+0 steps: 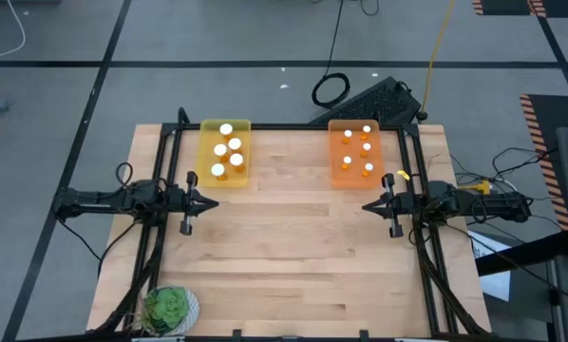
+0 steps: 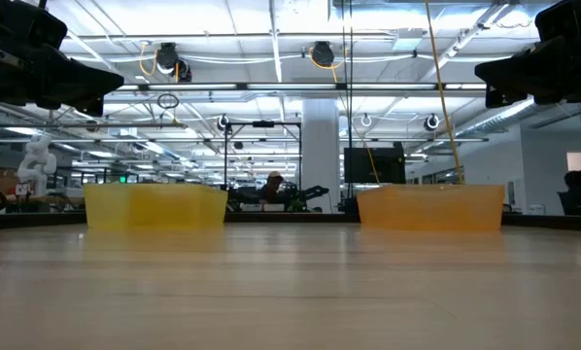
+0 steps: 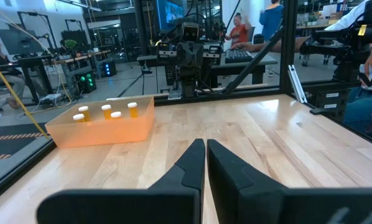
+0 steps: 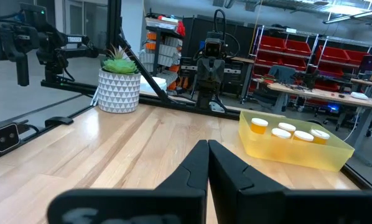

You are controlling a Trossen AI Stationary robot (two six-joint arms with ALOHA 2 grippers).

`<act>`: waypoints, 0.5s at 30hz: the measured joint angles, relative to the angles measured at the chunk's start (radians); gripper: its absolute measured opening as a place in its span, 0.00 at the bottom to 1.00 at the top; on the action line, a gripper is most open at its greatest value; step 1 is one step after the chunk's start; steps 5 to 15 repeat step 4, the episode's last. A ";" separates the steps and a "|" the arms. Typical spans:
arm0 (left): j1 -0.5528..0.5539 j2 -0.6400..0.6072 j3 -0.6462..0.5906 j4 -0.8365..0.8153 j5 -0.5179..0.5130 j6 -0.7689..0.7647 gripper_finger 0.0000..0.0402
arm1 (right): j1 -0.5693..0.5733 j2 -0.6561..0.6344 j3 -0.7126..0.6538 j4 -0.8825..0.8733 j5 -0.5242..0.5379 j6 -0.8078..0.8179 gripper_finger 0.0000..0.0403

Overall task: Pick and place medicine bottles into bin by pill shape (circle, oval)
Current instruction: Return to Home Position

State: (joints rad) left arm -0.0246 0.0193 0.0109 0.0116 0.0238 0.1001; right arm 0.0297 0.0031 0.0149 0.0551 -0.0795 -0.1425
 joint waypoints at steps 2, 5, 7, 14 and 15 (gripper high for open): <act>0.000 0.000 0.000 0.000 0.000 0.000 0.05 | 0.000 0.000 0.000 0.000 0.000 0.000 0.00; 0.000 0.000 0.000 0.000 0.000 0.000 0.05 | 0.000 0.000 0.000 0.000 0.000 0.000 0.00; 0.000 0.000 0.000 0.000 0.000 0.000 0.05 | 0.000 0.000 0.000 0.000 0.000 0.000 0.00; 0.000 0.000 0.000 0.000 0.000 0.000 0.05 | 0.000 0.000 0.000 0.000 0.000 0.000 0.00; 0.000 0.000 0.000 0.000 0.000 0.000 0.05 | 0.000 0.000 0.000 0.000 0.000 0.000 0.00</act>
